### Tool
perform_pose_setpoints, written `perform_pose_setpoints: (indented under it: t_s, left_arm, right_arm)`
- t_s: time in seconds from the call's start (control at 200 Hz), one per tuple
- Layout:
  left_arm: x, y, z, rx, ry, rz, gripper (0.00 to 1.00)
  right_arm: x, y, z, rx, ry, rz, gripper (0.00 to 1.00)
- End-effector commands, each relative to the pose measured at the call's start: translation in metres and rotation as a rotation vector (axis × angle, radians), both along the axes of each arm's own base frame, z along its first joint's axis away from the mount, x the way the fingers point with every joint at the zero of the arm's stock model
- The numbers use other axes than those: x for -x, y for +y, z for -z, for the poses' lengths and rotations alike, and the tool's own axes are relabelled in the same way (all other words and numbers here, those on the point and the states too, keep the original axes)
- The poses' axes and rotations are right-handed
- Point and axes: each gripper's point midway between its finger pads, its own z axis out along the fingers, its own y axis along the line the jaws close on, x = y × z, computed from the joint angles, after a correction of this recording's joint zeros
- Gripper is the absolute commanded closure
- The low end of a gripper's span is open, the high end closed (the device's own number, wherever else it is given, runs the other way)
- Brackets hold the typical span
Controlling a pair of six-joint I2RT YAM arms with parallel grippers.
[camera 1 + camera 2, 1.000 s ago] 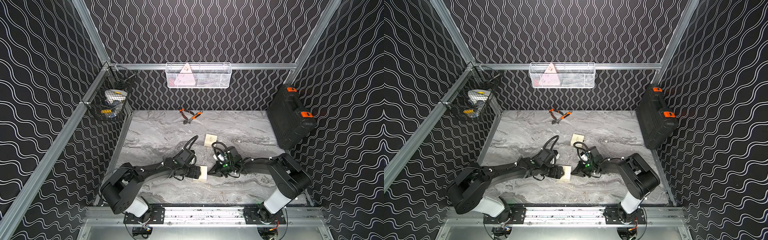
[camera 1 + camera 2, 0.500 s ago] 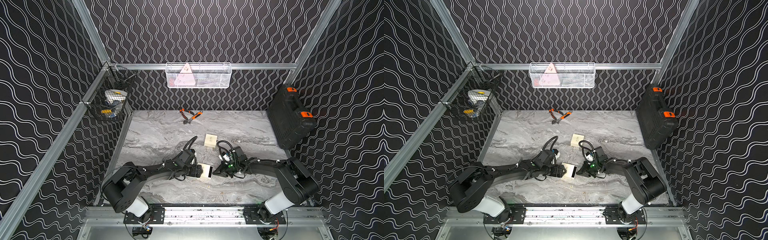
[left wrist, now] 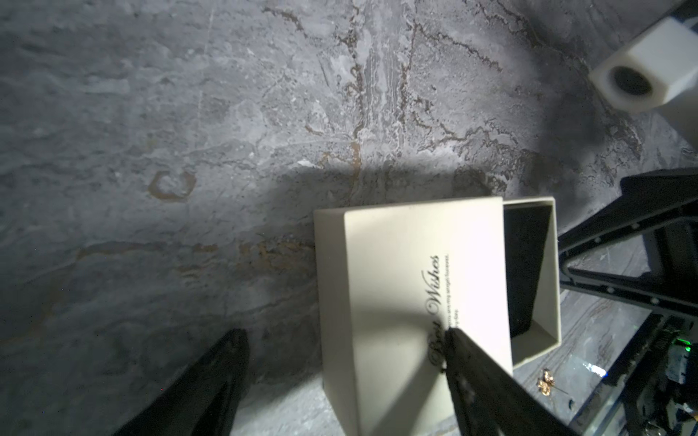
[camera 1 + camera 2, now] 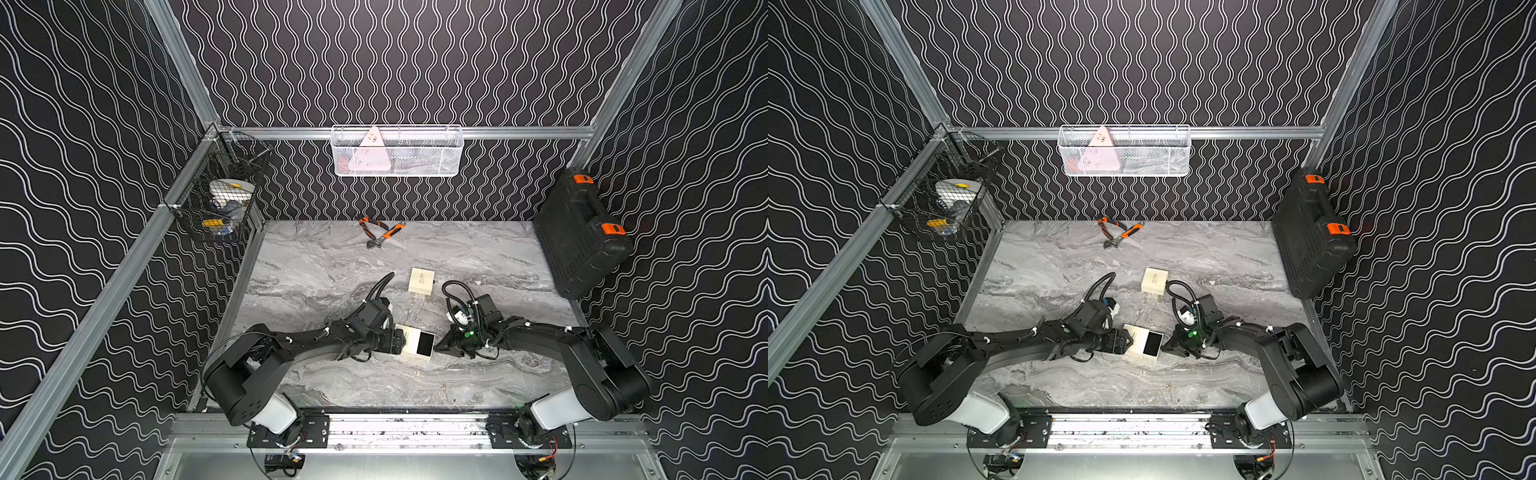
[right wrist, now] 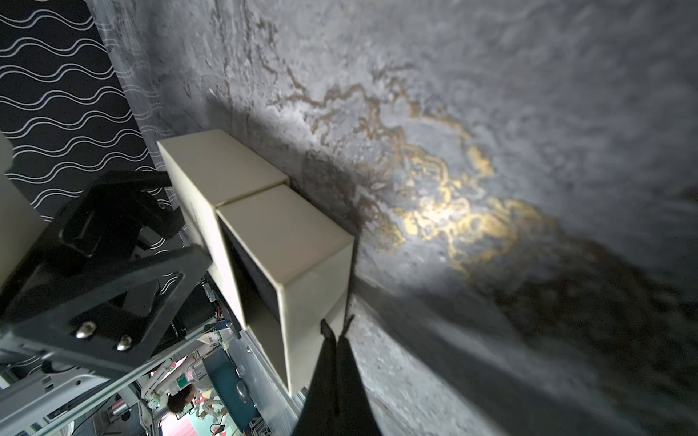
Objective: Place the earrings into the drawer-style jewelry box
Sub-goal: Open the drawer in the jewelry box.
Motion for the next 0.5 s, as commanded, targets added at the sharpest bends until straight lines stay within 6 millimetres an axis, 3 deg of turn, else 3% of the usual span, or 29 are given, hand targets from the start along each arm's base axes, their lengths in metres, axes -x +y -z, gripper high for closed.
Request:
perform_pose_setpoints:
  t_s: [0.0, 0.495]
  left_arm:
    - [0.0409, 0.0861, 0.0441, -0.398, 0.156, -0.090, 0.15]
    - [0.0396, 0.0872, 0.0409, -0.387, 0.143, -0.100, 0.14]
  right_arm:
    - [0.0079, -0.0052, 0.0043, 0.029, 0.022, -0.006, 1.00]
    - [0.0106, -0.0093, 0.0060, 0.047, 0.020, -0.008, 1.00]
